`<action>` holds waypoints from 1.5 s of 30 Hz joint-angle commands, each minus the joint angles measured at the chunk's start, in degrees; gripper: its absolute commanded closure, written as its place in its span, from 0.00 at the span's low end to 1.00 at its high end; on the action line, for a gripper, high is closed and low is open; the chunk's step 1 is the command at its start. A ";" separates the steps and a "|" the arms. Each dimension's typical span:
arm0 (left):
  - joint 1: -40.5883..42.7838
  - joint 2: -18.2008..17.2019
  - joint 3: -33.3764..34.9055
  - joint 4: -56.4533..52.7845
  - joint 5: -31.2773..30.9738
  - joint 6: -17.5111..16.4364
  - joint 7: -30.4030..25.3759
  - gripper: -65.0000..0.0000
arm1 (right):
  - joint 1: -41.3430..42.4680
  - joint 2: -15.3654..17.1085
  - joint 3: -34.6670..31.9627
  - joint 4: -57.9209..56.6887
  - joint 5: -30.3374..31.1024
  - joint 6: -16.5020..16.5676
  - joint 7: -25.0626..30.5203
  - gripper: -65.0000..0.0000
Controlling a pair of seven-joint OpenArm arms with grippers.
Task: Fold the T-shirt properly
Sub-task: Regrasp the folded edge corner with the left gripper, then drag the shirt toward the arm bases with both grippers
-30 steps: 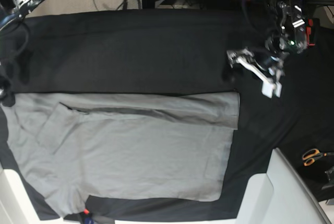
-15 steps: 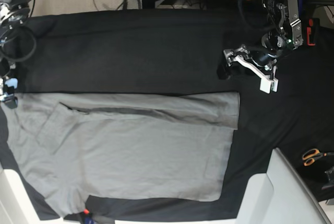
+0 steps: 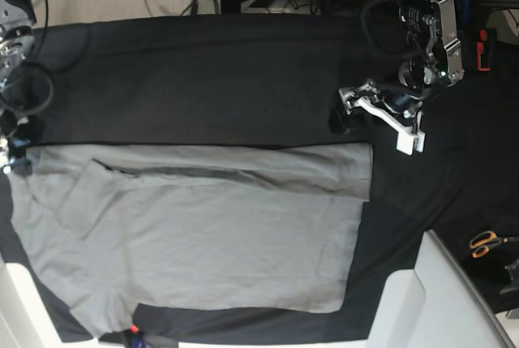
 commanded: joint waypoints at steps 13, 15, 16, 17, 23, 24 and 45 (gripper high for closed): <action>-4.96 0.34 -0.45 -6.52 -0.45 -0.40 -0.76 0.00 | 1.40 0.96 0.05 0.18 0.00 0.95 0.56 0.99; -5.75 0.43 -0.53 -7.14 -0.45 -0.40 -0.76 0.00 | 1.22 0.96 0.05 0.18 0.00 0.95 0.56 0.99; -6.10 0.61 -0.53 -7.40 -0.45 -0.40 -0.76 0.00 | 1.22 0.96 0.05 0.18 0.00 0.95 0.56 0.99; -6.19 0.96 -0.62 -7.58 -0.45 -0.40 -0.76 0.00 | 1.22 0.96 0.05 0.18 0.00 0.95 0.47 0.99; -6.81 2.01 -0.71 -7.66 -0.45 -0.23 -0.84 0.00 | 1.14 0.96 0.05 0.18 0.00 0.95 0.29 0.99; -6.81 2.10 -0.71 -7.66 -0.45 -0.23 -1.02 0.00 | 1.05 0.96 0.05 0.18 0.00 0.95 0.29 0.99; -11.99 5.62 -8.01 -18.39 -0.45 -0.23 -5.42 0.00 | 0.35 1.31 0.05 0.27 0.00 1.21 -1.82 0.99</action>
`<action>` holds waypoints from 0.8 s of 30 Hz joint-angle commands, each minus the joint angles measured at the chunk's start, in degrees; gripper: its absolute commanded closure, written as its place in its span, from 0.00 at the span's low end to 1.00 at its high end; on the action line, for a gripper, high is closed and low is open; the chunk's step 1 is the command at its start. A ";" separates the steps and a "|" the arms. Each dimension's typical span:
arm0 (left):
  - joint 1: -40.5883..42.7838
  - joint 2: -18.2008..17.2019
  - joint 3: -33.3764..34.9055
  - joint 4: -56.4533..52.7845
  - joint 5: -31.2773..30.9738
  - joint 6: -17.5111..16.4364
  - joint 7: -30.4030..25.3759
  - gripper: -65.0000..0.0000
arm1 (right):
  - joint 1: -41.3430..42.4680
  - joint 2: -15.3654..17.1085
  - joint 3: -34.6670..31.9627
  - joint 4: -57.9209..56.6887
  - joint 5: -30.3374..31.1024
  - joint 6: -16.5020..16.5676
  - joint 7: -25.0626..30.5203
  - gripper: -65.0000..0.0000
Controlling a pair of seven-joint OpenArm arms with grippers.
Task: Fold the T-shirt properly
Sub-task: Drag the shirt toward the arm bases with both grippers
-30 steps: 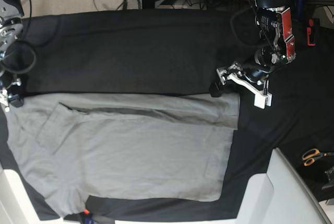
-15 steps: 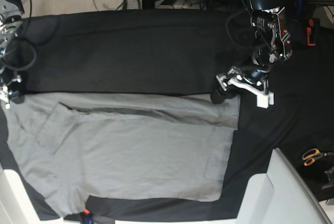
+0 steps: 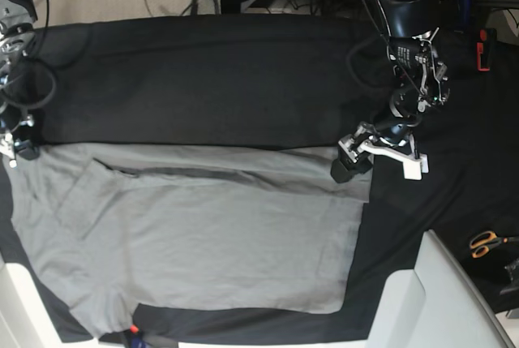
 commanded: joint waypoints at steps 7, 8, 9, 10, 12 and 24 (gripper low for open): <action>0.07 0.85 0.19 -0.44 1.72 1.63 3.55 0.00 | 1.15 1.37 0.02 0.68 0.68 1.01 0.15 0.99; 0.07 0.85 0.10 -0.44 1.72 1.63 3.55 0.00 | 1.15 1.37 0.02 0.68 0.68 1.01 0.15 0.99; 0.07 0.85 0.01 -0.44 1.72 1.63 3.46 0.00 | 1.15 1.37 0.02 0.68 0.68 1.01 0.15 0.99; 0.07 0.85 -0.07 -0.44 1.72 1.63 3.46 0.00 | 1.15 1.37 0.02 0.68 0.68 1.01 0.15 0.99; -0.02 0.85 -0.07 -0.44 1.72 1.63 3.46 0.09 | 1.15 1.37 0.02 0.68 0.68 1.01 0.15 0.99; -2.39 0.85 0.01 -6.42 1.63 1.63 3.37 1.00 | 1.15 1.37 -0.06 0.68 0.68 1.01 0.15 0.99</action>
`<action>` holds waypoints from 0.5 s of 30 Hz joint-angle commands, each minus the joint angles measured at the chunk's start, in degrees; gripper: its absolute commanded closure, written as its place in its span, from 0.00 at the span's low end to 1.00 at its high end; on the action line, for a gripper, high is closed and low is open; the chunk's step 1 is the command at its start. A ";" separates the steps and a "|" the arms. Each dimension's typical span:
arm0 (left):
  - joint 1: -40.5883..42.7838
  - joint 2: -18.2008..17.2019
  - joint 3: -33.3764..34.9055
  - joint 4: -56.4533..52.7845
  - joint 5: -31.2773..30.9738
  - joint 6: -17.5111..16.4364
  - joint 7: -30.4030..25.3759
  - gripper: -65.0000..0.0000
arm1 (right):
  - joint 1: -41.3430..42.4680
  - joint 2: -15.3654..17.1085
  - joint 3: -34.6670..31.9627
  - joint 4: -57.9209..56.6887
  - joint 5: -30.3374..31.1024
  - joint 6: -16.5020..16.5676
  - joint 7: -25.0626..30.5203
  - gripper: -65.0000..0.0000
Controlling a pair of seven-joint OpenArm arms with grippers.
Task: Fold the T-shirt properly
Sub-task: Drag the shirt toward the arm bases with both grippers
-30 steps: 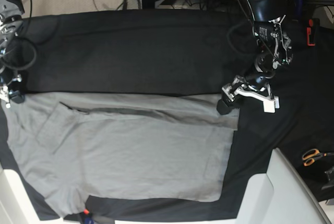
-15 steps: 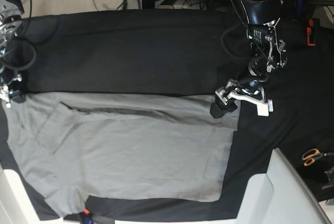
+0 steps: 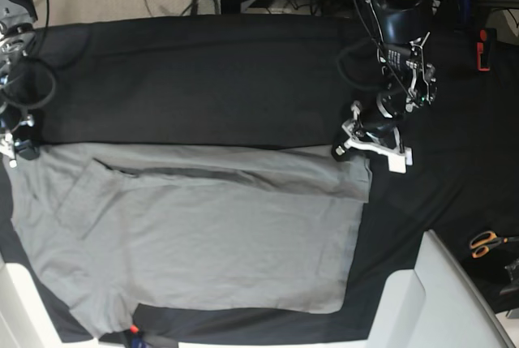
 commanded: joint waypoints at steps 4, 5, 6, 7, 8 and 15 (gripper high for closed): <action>-0.84 0.00 0.10 0.07 1.47 0.82 2.30 1.00 | 1.15 1.46 -0.06 0.68 0.68 1.10 0.15 0.99; -0.76 -0.09 0.10 0.33 1.47 0.82 2.30 1.00 | 1.15 1.46 -0.06 0.86 0.59 1.10 0.15 0.99; -0.49 -0.17 0.10 0.95 1.47 0.82 2.39 1.00 | 1.15 1.46 -0.15 0.95 0.59 1.10 0.15 1.00; -0.32 -0.17 0.45 1.83 1.47 0.82 2.48 1.00 | 1.15 1.55 -0.15 0.95 0.59 1.10 0.06 1.00; 0.30 -0.17 0.54 2.53 1.47 0.82 3.09 1.00 | 1.15 1.64 -0.15 0.95 0.59 1.10 0.06 1.00; 4.87 -0.35 0.36 11.23 1.56 0.82 7.14 1.00 | 0.01 3.04 -0.06 1.56 0.77 1.45 -1.87 1.00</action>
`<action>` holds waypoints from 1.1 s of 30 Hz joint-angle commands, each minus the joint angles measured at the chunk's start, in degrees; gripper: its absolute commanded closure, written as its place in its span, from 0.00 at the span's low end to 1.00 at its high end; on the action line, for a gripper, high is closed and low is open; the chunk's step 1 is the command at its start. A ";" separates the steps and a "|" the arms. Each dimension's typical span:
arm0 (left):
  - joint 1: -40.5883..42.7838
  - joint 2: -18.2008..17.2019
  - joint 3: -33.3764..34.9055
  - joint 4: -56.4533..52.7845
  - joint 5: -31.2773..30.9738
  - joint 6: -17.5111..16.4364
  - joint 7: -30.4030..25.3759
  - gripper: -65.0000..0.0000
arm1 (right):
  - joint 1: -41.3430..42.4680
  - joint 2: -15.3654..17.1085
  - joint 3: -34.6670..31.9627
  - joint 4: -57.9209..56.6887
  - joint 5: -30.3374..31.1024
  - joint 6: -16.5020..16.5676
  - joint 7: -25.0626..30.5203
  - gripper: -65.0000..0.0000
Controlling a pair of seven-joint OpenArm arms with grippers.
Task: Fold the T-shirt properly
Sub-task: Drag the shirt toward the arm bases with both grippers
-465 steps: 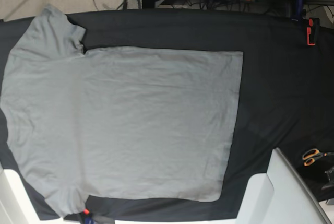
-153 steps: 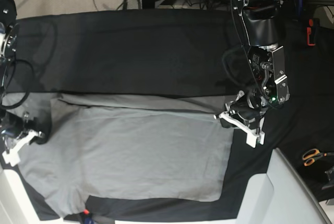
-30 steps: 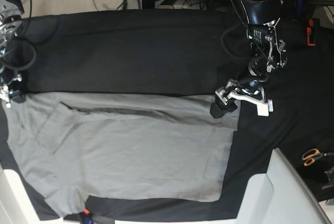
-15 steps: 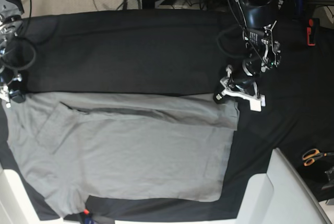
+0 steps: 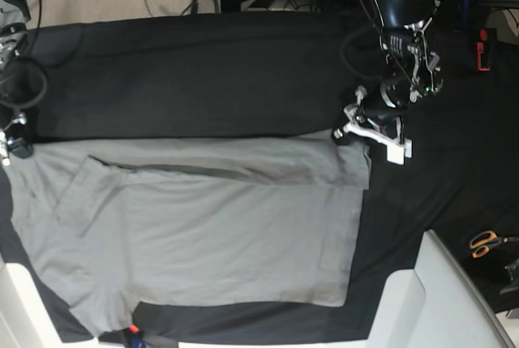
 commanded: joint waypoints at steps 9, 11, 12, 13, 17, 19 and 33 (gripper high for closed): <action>4.62 -0.63 0.17 6.39 0.12 0.38 0.12 1.00 | -3.40 -1.30 0.57 14.22 0.92 1.85 -8.02 1.00; 6.29 -0.72 0.17 8.24 0.12 0.38 0.21 1.00 | -4.45 -2.27 0.57 16.77 0.92 1.68 -8.90 1.00; 7.16 -1.07 0.26 9.20 0.21 0.38 0.21 1.00 | -5.07 -2.44 0.57 17.39 0.92 1.68 -9.07 1.00; 7.96 -1.43 0.26 9.73 0.21 0.38 0.21 1.00 | -5.68 -2.44 0.57 17.56 0.92 1.68 -9.07 1.00; 10.86 -2.13 1.84 10.70 0.03 0.38 0.21 1.00 | -7.62 -2.35 0.57 17.74 1.01 -0.96 -8.98 1.00; 12.26 -2.39 1.93 11.67 0.03 0.38 0.21 1.00 | -7.97 -2.35 0.57 17.74 1.01 -0.96 -9.07 1.00; 22.99 -2.57 2.81 20.98 -0.05 0.38 0.12 1.00 | -16.76 -4.20 0.57 24.16 5.76 -1.23 -11.88 1.00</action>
